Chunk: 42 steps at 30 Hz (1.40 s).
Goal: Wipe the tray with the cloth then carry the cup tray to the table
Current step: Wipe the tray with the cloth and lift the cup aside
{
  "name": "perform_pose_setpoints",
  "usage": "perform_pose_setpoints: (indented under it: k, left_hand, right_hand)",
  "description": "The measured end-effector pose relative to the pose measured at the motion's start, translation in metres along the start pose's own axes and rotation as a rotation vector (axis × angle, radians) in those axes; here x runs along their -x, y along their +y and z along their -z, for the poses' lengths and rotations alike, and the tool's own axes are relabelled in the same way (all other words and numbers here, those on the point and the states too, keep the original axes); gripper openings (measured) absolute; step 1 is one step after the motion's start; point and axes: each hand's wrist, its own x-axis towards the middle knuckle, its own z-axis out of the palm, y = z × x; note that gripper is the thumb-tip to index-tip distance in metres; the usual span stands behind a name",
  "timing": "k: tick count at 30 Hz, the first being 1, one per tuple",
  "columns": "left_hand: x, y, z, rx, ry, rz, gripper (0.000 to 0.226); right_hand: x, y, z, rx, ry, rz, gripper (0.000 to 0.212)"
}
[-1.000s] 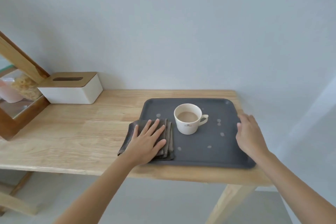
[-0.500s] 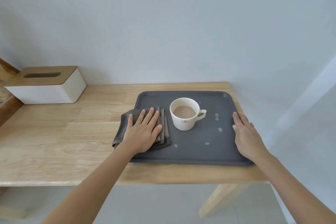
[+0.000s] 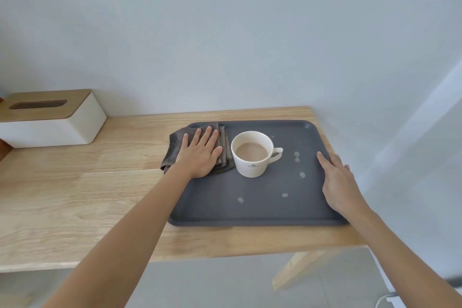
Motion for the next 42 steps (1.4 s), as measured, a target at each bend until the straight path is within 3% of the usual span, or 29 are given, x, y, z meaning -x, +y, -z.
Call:
perform_pose_setpoints:
  k: [8,13,20,24,29,42]
  left_hand:
    - [0.053,0.008,-0.010,0.049,-0.030,-0.054,0.060]
    - [0.099,0.013,-0.019,0.012,-0.047,-0.079,0.081]
    - [0.131,0.019,-0.021,0.011,-0.089,-0.093,0.082]
    - [0.130,0.018,-0.019,0.024,-0.119,-0.097,0.083]
    - [0.095,0.018,-0.014,0.015,-0.117,-0.056,0.060]
    - [0.044,0.015,-0.008,0.078,-0.030,-0.019,0.060]
  right_hand:
    - [-0.004,0.004,-0.006,0.010,0.006,-0.017,0.058]
    - [-0.005,0.005,-0.007,0.008,0.013,-0.015,0.059]
    - [-0.004,0.002,-0.005,0.023,0.014,0.010,0.060]
    - [-0.003,0.002,-0.004,0.025,-0.002,0.008,0.061]
    - [-0.001,0.004,0.000,0.020,-0.005,0.010,0.059]
    - [0.008,-0.004,0.012,-0.002,-0.028,0.004,0.051]
